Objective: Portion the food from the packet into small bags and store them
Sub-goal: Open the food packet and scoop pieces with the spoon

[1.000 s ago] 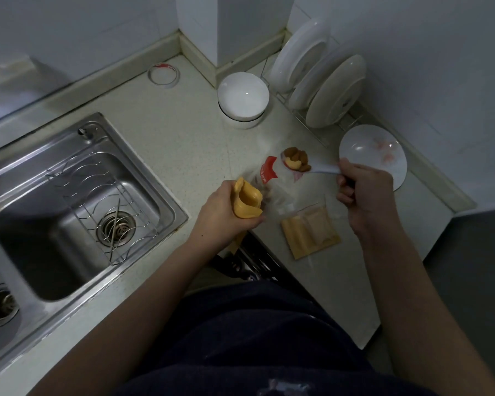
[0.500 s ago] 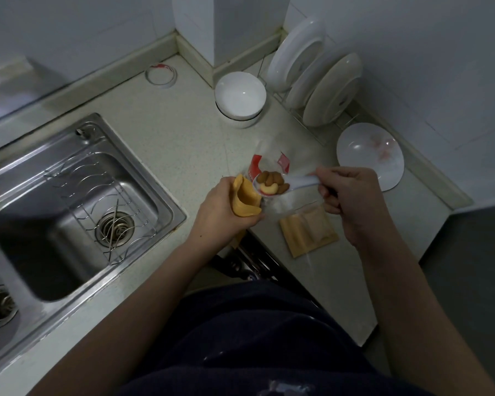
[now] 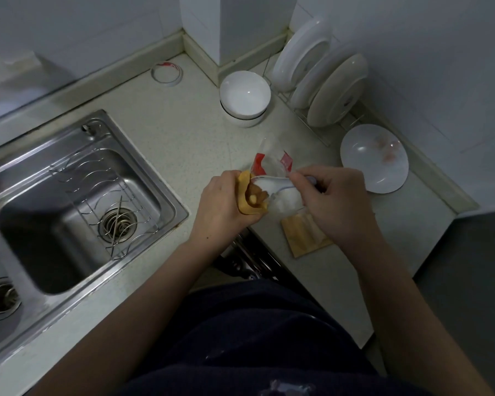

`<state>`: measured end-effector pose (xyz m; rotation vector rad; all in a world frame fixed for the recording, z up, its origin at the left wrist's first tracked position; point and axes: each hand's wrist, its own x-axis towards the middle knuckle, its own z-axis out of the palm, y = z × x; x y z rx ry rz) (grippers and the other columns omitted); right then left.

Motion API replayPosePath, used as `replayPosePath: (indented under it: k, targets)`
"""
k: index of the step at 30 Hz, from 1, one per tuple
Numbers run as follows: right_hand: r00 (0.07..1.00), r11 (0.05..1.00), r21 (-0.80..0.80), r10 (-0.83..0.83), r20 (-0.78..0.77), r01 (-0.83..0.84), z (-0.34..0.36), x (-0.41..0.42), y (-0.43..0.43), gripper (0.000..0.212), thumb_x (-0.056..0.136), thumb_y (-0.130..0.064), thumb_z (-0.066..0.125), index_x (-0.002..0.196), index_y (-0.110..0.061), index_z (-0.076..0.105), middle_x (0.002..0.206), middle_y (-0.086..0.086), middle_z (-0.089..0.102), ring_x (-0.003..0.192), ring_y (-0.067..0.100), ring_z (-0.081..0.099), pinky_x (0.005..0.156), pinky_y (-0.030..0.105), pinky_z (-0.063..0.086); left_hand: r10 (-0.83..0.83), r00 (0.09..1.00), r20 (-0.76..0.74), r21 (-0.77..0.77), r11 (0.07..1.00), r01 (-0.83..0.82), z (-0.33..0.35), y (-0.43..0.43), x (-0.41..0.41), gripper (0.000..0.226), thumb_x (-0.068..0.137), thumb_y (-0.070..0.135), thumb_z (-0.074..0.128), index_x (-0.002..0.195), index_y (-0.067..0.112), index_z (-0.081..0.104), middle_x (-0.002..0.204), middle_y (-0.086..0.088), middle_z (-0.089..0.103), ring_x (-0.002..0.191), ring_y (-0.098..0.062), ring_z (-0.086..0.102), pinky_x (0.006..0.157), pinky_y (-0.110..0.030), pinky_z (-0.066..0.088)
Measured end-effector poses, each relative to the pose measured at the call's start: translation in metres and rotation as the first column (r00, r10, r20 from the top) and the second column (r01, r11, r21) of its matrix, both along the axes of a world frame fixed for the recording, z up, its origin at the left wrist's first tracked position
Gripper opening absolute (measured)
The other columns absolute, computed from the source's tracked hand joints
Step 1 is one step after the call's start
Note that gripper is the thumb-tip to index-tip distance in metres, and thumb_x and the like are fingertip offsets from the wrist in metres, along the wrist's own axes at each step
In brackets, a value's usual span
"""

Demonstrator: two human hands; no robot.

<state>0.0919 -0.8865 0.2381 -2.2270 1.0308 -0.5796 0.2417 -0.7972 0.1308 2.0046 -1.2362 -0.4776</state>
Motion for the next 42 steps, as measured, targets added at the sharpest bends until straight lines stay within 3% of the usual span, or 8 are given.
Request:
replayPosePath:
  k: [6,14,19,24,28,34,38,42]
  targets:
    - [0.991,0.968,-0.209,0.129,-0.046,-0.136,0.007,0.007,0.004,0.017,0.090,-0.009,0.063,0.080,-0.002,0.074,0.061,0.008,0.064,0.053,0.020,0.057,0.052,0.031,0.044,0.025,0.994,-0.108,-0.028,0.999,-0.028,0.005,0.006,-0.002,0.063,0.061,0.063,0.074,0.105,0.036,0.038,0.092,0.026,0.043,0.088,0.005,0.047,0.061,-0.010,0.034]
    - [0.993,0.944,-0.310,-0.091,0.072,0.109,0.013,0.000,-0.021,0.017,0.090,-0.011,0.062,0.091,0.001,0.074,0.071,0.009,0.071,0.057,0.009,0.057,0.059,0.007,0.042,0.096,0.970,-0.221,0.062,0.994,-0.085,-0.005,0.009,0.003,0.067,0.059,0.063,0.073,0.107,0.033,0.038,0.103,0.007,0.057,0.092,-0.010,0.055,0.064,-0.016,0.037]
    - [0.976,0.926,-0.363,0.020,-0.215,-0.099,0.005,0.015,-0.033,0.019,0.092,-0.011,0.058,0.097,0.002,0.071,0.084,0.015,0.071,0.071,0.027,0.065,0.067,0.030,0.052,0.144,0.967,-0.211,0.103,0.987,-0.124,-0.014,0.010,0.008,0.064,0.064,0.055,0.079,0.108,0.031,0.040,0.105,0.006,0.058,0.093,-0.012,0.055,0.064,-0.019,0.038]
    - [0.729,0.827,-0.238,0.267,-0.630,-0.509,-0.022,0.054,-0.045,0.010,0.087,-0.006,0.059,0.090,-0.004,0.068,0.079,0.010,0.058,0.071,0.029,0.061,0.058,0.029,0.036,0.171,0.962,-0.212,0.133,0.980,-0.145,-0.017,0.009,0.009,0.067,0.063,0.053,0.081,0.112,0.024,0.045,0.105,0.004,0.060,0.094,-0.014,0.056,0.071,-0.029,0.042]
    - [0.486,0.874,-0.002,0.269,-0.831,-0.487,-0.052,0.082,-0.058,0.015,0.089,-0.007,0.051,0.093,-0.003,0.065,0.073,0.007,0.046,0.078,0.026,0.058,0.066,0.031,0.039,0.163,0.964,-0.212,0.148,0.980,-0.133,-0.017,0.011,0.010,0.066,0.064,0.052,0.080,0.112,0.023,0.045,0.104,0.005,0.059,0.094,-0.012,0.055,0.065,-0.021,0.035]
    - [0.612,0.932,0.061,0.283,-0.739,-0.358,-0.069,0.072,-0.068,0.018,0.087,-0.005,0.053,0.092,-0.012,0.069,0.072,-0.001,0.052,0.083,0.026,0.060,0.063,0.029,0.037,0.159,0.958,-0.237,0.159,0.980,-0.123,-0.017,0.013,0.012,0.062,0.065,0.050,0.081,0.107,0.032,0.039,0.102,0.009,0.057,0.091,-0.009,0.055,0.062,-0.012,0.032]
    - [0.626,0.942,-0.022,0.205,-0.752,-0.334,-0.085,0.061,-0.069,0.018,0.085,-0.003,0.053,0.068,-0.007,0.052,0.074,0.007,0.052,0.086,0.033,0.064,0.075,0.038,0.051,0.158,0.955,-0.250,0.154,0.980,-0.122,-0.016,0.014,0.012,0.062,0.066,0.049,0.081,0.108,0.032,0.039,0.103,0.009,0.057,0.092,-0.009,0.055,0.063,-0.012,0.033]
    - [0.711,0.982,0.002,0.139,-0.690,-0.190,-0.100,0.045,-0.077,0.013,0.087,-0.011,0.057,0.092,-0.007,0.068,0.089,0.009,0.066,0.088,0.031,0.066,0.080,0.035,0.053,0.156,0.955,-0.252,0.152,0.981,-0.120,-0.015,0.016,0.011,0.062,0.065,0.052,0.080,0.107,0.033,0.038,0.102,0.011,0.056,0.091,-0.007,0.054,0.063,-0.012,0.033]
